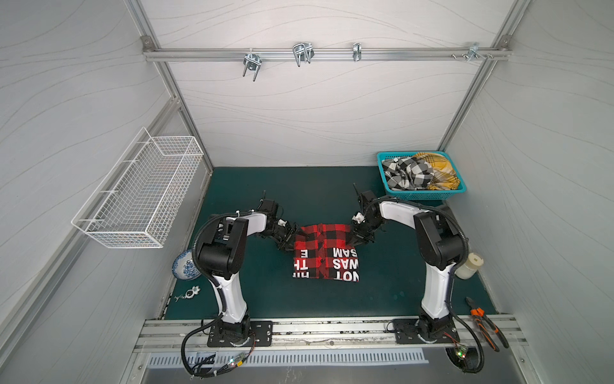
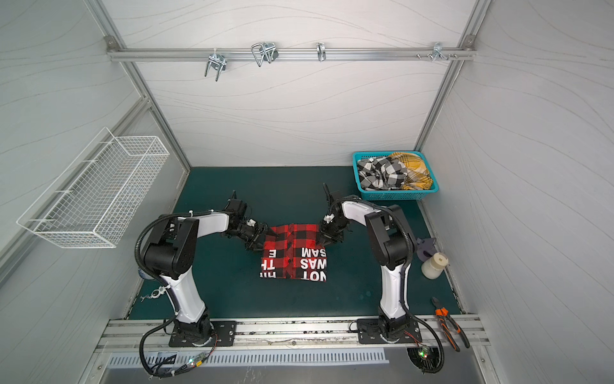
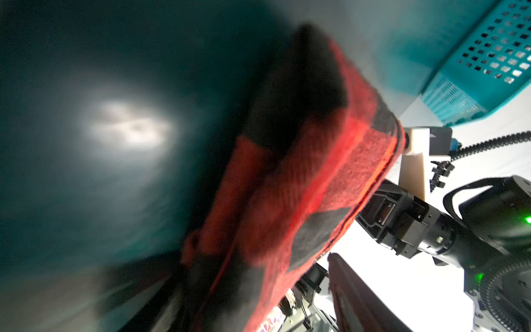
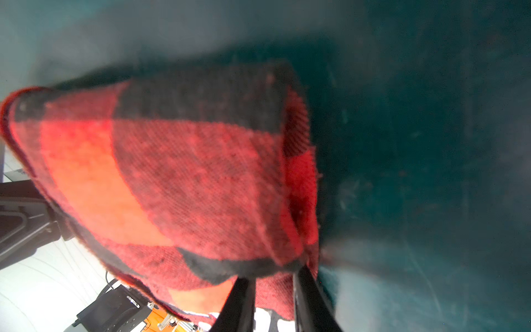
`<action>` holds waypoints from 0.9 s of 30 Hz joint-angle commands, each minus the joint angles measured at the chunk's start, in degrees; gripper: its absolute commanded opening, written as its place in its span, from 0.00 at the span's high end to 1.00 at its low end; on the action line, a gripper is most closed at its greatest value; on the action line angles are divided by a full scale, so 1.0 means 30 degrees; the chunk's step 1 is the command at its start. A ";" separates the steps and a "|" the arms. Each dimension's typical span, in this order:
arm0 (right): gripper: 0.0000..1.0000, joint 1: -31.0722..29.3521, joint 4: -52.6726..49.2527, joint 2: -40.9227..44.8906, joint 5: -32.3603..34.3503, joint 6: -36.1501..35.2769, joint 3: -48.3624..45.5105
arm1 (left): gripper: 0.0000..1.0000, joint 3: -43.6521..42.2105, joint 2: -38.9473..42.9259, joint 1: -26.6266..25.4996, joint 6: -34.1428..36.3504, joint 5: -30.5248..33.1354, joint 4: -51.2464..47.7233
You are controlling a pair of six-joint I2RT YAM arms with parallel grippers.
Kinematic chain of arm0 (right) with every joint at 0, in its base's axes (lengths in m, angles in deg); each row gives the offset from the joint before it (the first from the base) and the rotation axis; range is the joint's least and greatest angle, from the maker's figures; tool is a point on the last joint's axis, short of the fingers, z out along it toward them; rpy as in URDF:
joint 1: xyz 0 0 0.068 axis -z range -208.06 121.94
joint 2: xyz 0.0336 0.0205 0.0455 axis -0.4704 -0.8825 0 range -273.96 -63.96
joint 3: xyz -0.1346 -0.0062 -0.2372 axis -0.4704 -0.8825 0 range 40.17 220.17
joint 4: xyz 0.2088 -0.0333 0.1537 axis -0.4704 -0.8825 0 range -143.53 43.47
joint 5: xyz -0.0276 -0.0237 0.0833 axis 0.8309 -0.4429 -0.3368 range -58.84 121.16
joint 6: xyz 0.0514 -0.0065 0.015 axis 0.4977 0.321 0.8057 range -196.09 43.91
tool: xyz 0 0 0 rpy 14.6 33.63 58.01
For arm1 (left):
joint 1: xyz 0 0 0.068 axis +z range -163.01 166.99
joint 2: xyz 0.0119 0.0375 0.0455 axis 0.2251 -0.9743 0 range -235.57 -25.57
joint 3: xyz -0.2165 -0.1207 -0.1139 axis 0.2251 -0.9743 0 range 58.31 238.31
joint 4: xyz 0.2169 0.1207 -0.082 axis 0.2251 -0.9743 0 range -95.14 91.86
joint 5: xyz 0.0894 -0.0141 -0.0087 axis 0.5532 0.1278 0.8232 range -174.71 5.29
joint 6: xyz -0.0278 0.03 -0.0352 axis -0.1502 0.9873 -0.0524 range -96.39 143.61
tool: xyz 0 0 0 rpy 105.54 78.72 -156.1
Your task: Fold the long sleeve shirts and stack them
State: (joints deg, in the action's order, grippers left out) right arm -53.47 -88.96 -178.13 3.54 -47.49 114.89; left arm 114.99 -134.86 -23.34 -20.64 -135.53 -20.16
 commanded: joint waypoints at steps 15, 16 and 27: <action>0.76 -0.0031 -0.0610 0.0307 -0.0641 -0.0401 0.0337 | 0.86 -0.0458 -0.0380 -0.1512 -0.0925 0.2054 0.4127; 0.76 -0.0027 -0.0671 0.0745 -0.0710 -0.0370 0.0263 | 0.90 -0.0163 -0.0159 -0.1487 -0.0623 0.2178 0.3607; 0.75 0.0062 -0.1800 0.6611 -0.0668 0.0574 -0.0981 | 1.00 0.3045 0.2398 -0.0447 0.3062 0.4844 -0.2758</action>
State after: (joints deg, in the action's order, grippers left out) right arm -53.31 -91.02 -161.87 1.99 -46.88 113.27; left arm 120.44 -131.15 -26.40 -15.72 -124.89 -21.56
